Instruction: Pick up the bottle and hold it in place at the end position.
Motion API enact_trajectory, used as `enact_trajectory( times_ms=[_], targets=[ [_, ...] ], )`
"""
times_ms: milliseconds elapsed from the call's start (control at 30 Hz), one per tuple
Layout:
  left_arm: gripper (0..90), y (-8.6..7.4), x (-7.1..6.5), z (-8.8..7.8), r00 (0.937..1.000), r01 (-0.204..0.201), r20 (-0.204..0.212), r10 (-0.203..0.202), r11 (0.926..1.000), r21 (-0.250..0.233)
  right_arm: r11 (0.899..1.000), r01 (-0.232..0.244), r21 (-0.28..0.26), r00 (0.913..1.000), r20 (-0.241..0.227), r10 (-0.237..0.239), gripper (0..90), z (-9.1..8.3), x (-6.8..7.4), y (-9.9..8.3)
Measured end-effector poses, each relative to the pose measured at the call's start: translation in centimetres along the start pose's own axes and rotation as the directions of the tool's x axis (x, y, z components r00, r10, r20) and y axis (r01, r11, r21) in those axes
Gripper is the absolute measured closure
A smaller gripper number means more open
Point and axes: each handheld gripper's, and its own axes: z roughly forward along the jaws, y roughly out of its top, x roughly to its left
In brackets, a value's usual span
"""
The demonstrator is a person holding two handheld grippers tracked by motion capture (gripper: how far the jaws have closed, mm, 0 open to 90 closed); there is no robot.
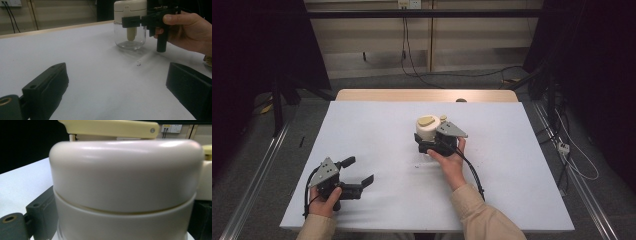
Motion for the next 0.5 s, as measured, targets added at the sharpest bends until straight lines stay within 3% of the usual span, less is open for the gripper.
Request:
enact_trajectory(
  times_ms=[500],
  targets=[
    [3.7, -0.05, -0.06, 0.08, 1.0000, 0.007, 0.000, -0.007, 1.0000, -0.001, 1.000, -0.007, 0.007, 1.0000, 0.004, 0.007, 6.2, 0.46, -0.12, -0.33]
  ],
)
